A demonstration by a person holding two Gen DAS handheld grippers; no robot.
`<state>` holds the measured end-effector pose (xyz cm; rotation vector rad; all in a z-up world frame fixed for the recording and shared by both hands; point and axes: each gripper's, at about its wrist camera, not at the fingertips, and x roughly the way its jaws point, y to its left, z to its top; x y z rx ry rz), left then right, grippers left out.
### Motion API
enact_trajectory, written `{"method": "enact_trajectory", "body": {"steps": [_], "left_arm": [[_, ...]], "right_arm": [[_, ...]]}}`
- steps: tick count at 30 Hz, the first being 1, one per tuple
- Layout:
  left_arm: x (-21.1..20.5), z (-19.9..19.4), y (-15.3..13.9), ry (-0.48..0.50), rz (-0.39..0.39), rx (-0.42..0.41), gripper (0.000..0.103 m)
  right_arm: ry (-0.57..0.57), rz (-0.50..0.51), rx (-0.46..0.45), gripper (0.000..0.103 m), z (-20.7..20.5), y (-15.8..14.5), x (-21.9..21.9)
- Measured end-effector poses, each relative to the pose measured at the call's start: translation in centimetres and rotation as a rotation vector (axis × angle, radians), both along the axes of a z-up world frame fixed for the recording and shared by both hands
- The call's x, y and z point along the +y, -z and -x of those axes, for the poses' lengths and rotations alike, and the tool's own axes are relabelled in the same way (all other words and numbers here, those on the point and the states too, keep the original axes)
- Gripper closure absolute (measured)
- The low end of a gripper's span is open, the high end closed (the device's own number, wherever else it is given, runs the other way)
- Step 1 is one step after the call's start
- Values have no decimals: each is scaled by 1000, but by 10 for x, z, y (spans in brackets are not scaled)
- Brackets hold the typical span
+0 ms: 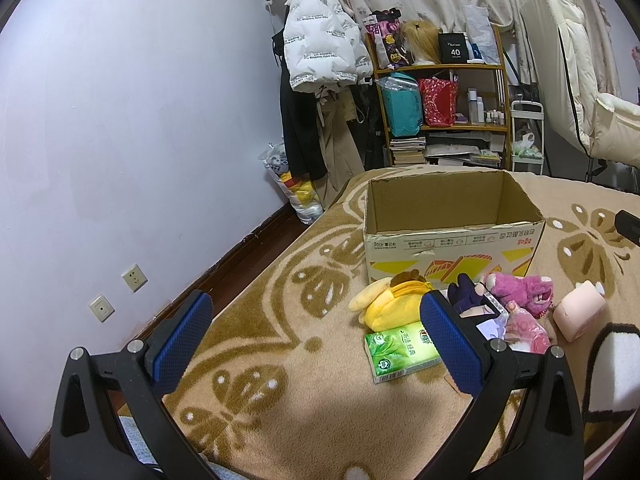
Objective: Organize soft objects
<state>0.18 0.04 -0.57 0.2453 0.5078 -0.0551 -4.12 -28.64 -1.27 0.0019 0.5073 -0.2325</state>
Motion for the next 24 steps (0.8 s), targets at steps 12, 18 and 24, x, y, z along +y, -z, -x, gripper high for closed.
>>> {"method": "enact_trajectory", "body": {"steps": [12, 18, 24], "left_arm": [[6, -9, 4, -31, 14, 36, 1], [7, -26, 8, -32, 22, 87, 1], [-4, -50, 11, -15, 42, 130, 1]], "right_arm": [[17, 7, -8, 0, 3, -5, 1], [19, -39, 11, 0, -5, -4, -11], [29, -88, 56, 0, -18, 3, -20]]}}
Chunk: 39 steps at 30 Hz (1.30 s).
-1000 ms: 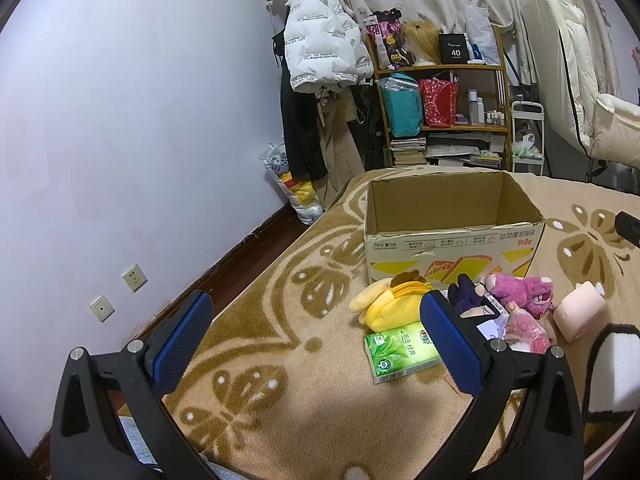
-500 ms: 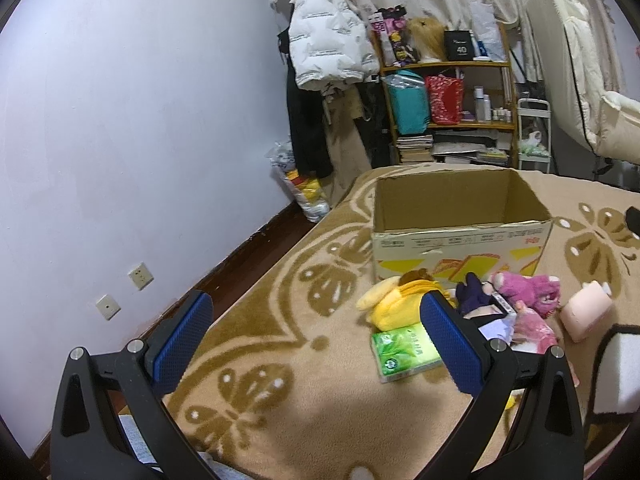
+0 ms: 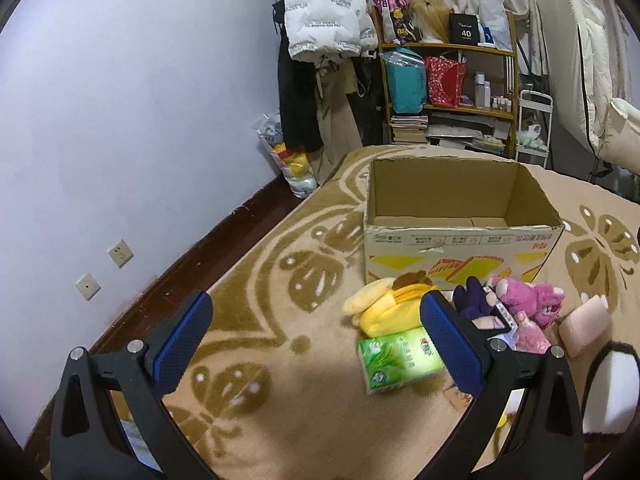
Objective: Organize soft objects
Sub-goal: 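Lower the right tool onto the pink sponge block while the left tool reaches the yellow plush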
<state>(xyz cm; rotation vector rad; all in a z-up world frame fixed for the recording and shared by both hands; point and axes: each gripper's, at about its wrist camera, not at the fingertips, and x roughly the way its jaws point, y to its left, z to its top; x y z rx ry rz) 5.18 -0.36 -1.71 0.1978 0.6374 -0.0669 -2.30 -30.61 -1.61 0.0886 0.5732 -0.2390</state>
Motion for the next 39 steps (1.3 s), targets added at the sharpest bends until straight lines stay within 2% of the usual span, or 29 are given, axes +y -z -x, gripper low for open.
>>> {"method": "enact_trajectory", "body": {"steps": [8, 14, 25, 30, 35, 39], "left_arm": [[-16, -31, 7, 41, 29, 52, 1], [-31, -51, 23, 64, 12, 105, 1], [-49, -80, 51, 91, 3, 192, 1], [-53, -91, 66, 85, -6, 231, 1], [-54, -96, 76, 91, 36, 264, 1], [-59, -98, 86, 106, 19, 293, 0]], "right_arm": [[9, -40, 128, 0, -27, 20, -13], [2, -103, 226, 0, -42, 45, -22], [-37, -139, 394, 0, -68, 88, -23], [-47, -164, 453, 0, -72, 105, -21], [-53, -175, 505, 0, -76, 119, -23], [-54, -196, 543, 0, -81, 130, -26]]}}
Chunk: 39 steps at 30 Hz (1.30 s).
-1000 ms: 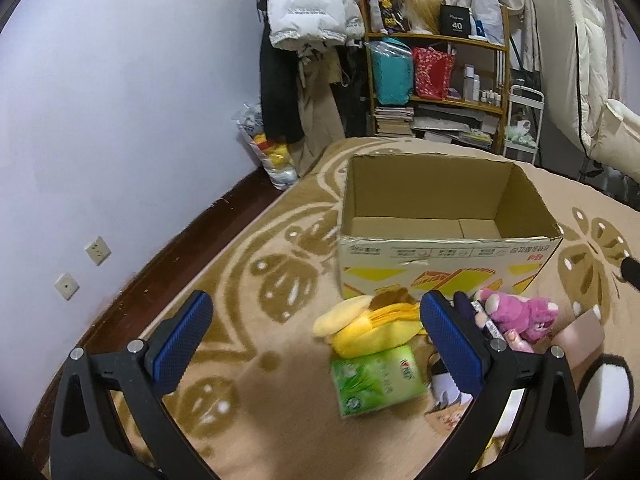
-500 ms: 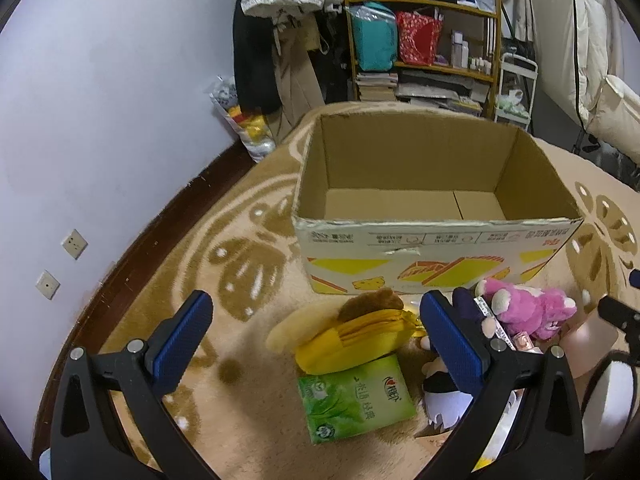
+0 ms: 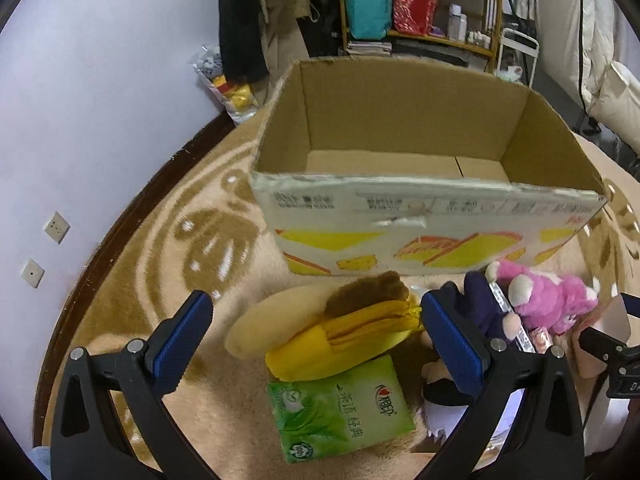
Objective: Organize soft objects
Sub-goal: 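Lower the right tool onto the pink sponge block while the left tool reaches the yellow plush, then close the right tool on the pink sponge while the left tool grasps the yellow plush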
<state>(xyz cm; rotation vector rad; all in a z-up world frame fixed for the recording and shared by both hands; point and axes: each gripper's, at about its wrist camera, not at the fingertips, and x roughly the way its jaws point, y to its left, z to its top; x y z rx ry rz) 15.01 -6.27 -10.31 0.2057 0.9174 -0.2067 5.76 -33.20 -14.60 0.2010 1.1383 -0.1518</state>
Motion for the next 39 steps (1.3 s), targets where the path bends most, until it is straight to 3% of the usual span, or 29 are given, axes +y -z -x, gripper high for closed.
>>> {"method": "enact_trajectory", "body": {"steps": [5, 7, 9, 16, 20, 32, 39], "left_arm": [[-2, -1, 5, 3, 10, 14, 4], [-3, -2, 7, 9, 19, 26, 10], [-2, -1, 8, 16, 35, 37, 14], [-3, 4, 5, 8, 41, 18, 26], [-3, 9, 0, 14, 50, 5, 28], [12, 23, -22, -36, 72, -56, 28], [23, 44, -45, -49, 62, -132, 28]], "right_arm": [[-8, -8, 26, 0, -4, 9, -1], [-15, -14, 41, 5, -6, 13, -1], [-21, -23, 55, 16, -8, 17, 0], [-21, -34, 48, 27, -10, 18, -3], [-21, -35, 16, 32, 1, 7, -3], [-14, 11, -145, 32, 12, -32, 1], [-20, 49, -232, 32, 23, -57, 15]]}}
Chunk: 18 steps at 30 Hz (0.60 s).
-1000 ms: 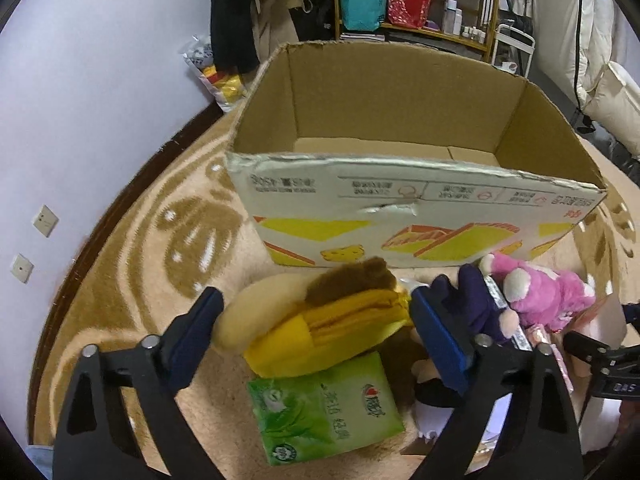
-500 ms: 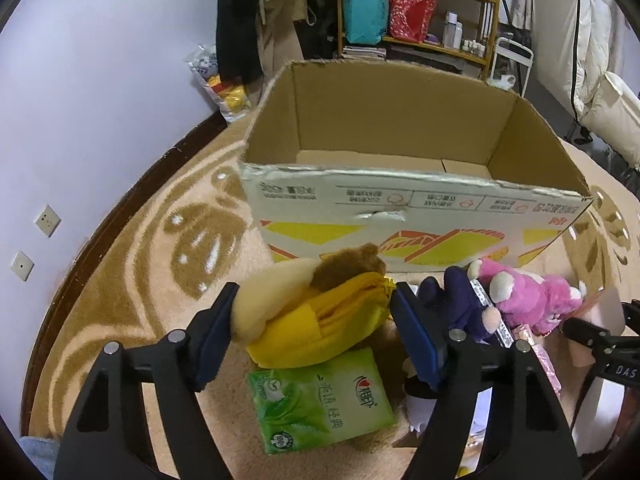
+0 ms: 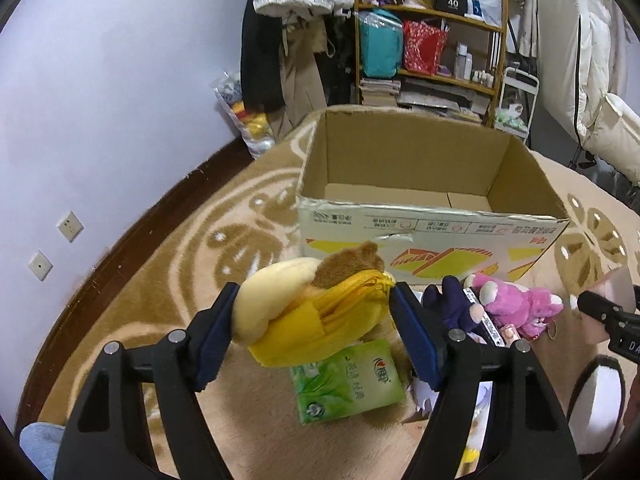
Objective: Organize soft objects
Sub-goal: 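Close the right tool on the pink sponge while the left tool grasps the yellow plush, then carry both items over the box and release them inside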
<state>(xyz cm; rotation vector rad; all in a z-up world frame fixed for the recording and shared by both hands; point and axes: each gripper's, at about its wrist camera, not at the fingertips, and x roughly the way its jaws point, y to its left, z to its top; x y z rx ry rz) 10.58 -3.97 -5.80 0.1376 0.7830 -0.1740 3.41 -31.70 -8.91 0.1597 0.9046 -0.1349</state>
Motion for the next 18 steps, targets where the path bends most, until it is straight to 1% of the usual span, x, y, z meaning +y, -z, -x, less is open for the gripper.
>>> {"method": "enact_trajectory", "body": {"steps": [5, 10, 13, 16, 18], "left_arm": [[6, 12, -16, -6, -3, -45, 28], [10, 25, -30, -10, -4, -94, 28], [9, 30, -38, -8, -13, -135, 28], [5, 32, -50, -2, -4, -195, 28], [2, 31, -57, 5, -1, -221, 28]], "right_arm": [[-25, 30, -80, 32, 5, -20, 13], [-34, 38, -147, 32, 5, -39, 20], [-40, 34, -181, 32, 3, -52, 20], [-52, 46, -213, 32, -1, -64, 22], [-56, 52, -230, 32, -5, -70, 24]]}}
